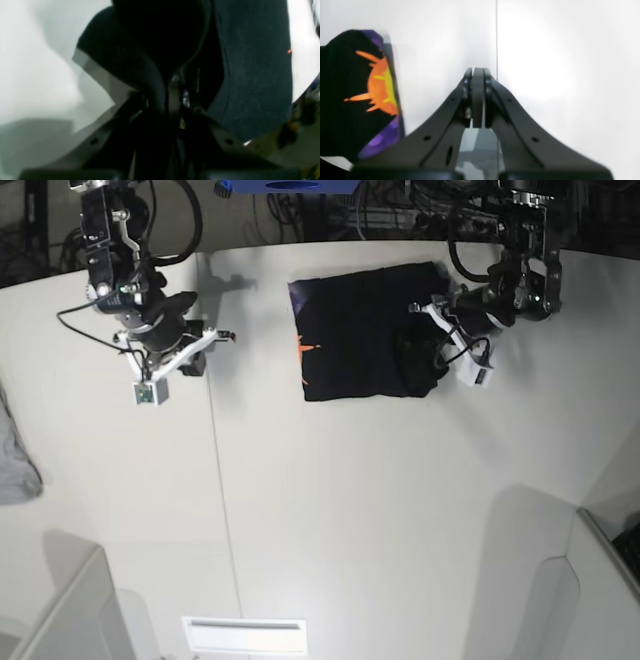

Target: Fold the T-shirt properly

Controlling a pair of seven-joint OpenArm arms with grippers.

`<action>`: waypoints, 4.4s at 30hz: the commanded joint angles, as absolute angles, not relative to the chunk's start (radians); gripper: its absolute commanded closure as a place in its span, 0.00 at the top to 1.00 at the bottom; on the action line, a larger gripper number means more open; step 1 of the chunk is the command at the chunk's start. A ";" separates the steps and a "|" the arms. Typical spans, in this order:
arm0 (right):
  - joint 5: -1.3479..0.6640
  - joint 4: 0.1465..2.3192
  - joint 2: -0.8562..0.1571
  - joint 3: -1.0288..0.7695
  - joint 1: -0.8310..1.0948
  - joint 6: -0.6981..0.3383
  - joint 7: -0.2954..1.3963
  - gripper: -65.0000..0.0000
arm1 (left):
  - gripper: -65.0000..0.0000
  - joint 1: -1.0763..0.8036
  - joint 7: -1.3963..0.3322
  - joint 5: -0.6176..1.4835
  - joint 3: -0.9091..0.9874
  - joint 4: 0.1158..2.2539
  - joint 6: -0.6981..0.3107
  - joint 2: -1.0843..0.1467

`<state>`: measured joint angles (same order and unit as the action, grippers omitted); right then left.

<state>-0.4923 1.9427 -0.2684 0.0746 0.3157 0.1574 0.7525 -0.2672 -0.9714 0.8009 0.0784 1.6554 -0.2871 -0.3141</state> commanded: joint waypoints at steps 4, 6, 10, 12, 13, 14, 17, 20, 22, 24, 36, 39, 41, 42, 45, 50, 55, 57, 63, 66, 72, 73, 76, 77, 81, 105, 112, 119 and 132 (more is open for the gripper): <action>-0.495 1.962 -0.274 0.068 0.358 0.153 0.684 0.00 | 0.00 -0.179 -1.001 0.779 -0.050 1.661 -0.278 -0.444; -0.495 1.962 -0.272 0.068 0.384 0.153 0.650 0.00 | 0.00 -0.139 -1.003 0.779 -0.111 1.655 -0.278 -0.487; -0.495 1.962 -0.266 0.067 0.429 0.154 0.622 0.00 | 0.00 -0.071 -1.004 0.779 -0.208 1.655 -0.278 -0.542; -0.495 1.962 -0.266 0.067 0.452 0.154 0.601 0.00 | 0.00 -0.035 -1.004 0.779 -0.266 1.655 -0.278 -0.565; -0.495 1.962 -0.266 0.067 0.464 0.154 0.590 0.00 | 0.00 -0.013 -1.004 0.774 -0.295 1.655 -0.280 -0.575; -0.495 1.962 -0.266 0.067 0.478 0.156 0.575 0.00 | 0.00 0.010 -1.004 0.751 -0.331 1.655 -0.282 -0.587; -0.496 1.962 -0.255 0.033 0.518 0.157 0.553 0.00 | 0.00 0.079 -1.004 0.630 -0.460 1.662 -0.285 -0.598; -0.496 1.962 -0.197 -0.050 0.559 0.157 0.553 0.00 | 0.00 0.137 -1.004 0.515 -0.585 1.664 -0.286 -0.598; -0.496 1.962 -0.176 -0.088 0.578 0.154 0.553 0.00 | 0.00 0.174 -1.004 0.453 -0.671 1.662 -0.288 -0.598; -0.496 1.962 -0.174 -0.104 0.598 0.154 0.553 0.00 | 0.00 0.217 -1.004 0.400 -0.746 1.659 -0.335 -0.598; -0.492 1.962 -0.082 -0.140 0.642 0.154 0.550 0.00 | 0.00 0.243 -0.846 -0.097 -0.806 1.644 -0.693 -0.556; -0.492 1.962 -0.067 -0.134 0.644 0.154 0.550 0.00 | 0.00 0.251 -0.773 -0.168 -0.806 1.607 -0.698 -0.544; -0.492 1.962 -0.064 -0.133 0.644 0.154 0.550 0.00 | 0.00 0.255 -0.730 -0.191 -0.803 1.581 -0.698 -0.536; -0.492 1.962 -0.061 -0.133 0.644 0.154 0.550 0.00 | 0.00 0.257 -0.711 -0.200 -0.802 1.572 -0.698 -0.533; -0.490 1.962 -0.031 -0.137 0.644 0.154 0.550 0.00 | 0.00 0.277 -0.668 -0.209 -0.828 1.552 -0.698 -0.530; -0.490 1.962 -0.028 -0.133 0.638 0.154 0.550 0.00 | 0.00 0.312 -0.568 -0.236 -0.923 1.498 -0.698 -0.512; -0.492 1.962 -0.028 -0.139 0.636 0.154 0.550 0.00 | 0.00 0.341 -0.565 -0.245 -0.940 1.414 -0.698 -0.438; -0.492 1.962 -0.028 -0.139 0.636 0.154 0.550 0.00 | 0.00 0.346 -0.567 -0.245 -0.940 1.386 -0.698 -0.410; -0.492 1.962 -0.028 -0.140 0.628 0.156 0.549 0.00 | 0.00 0.374 -0.568 -0.246 -0.940 1.311 -0.698 -0.334; -0.492 1.962 -0.028 -0.140 0.622 0.156 0.549 0.00 | 0.00 0.375 -0.570 -0.246 -0.940 1.314 -0.698 -0.321; -0.492 1.962 -0.030 -0.140 0.615 0.156 0.549 0.00 | 0.00 0.375 -0.572 -0.246 -0.941 1.322 -0.698 -0.325; -0.492 1.962 -0.030 -0.140 0.611 0.156 0.549 0.00 | 0.00 0.375 -0.572 -0.246 -0.941 1.322 -0.698 -0.325; -0.492 1.962 -0.031 -0.139 0.608 0.156 0.549 0.00 | 0.00 0.375 -0.572 -0.246 -0.940 1.322 -0.698 -0.325; -0.492 1.962 -0.031 -0.139 0.605 0.156 0.549 0.00 | 0.00 0.375 -0.573 -0.246 -0.940 1.322 -0.698 -0.325; -0.492 1.962 -0.031 -0.137 0.596 0.156 0.552 0.00 | 0.00 0.397 -0.584 -0.246 -0.940 1.322 -0.698 -0.325; -0.492 1.960 -0.031 -0.131 0.582 0.156 0.559 0.00 | 0.78 0.567 -0.641 -0.245 -0.931 1.511 -0.698 -0.325; -0.492 1.960 -0.036 -0.131 0.588 0.156 0.559 0.00 | 0.77 0.605 -0.776 -0.243 -0.912 1.590 -0.698 -0.326; -0.490 1.974 -0.105 -0.130 0.590 0.154 0.550 0.00 | 0.33 0.433 -0.820 -0.236 -0.498 1.784 -0.698 -0.328; -0.489 2.014 -0.318 -0.130 0.727 0.125 0.338 0.00 | 0.00 -0.127 -0.344 -0.117 0.196 1.936 -0.698 -0.329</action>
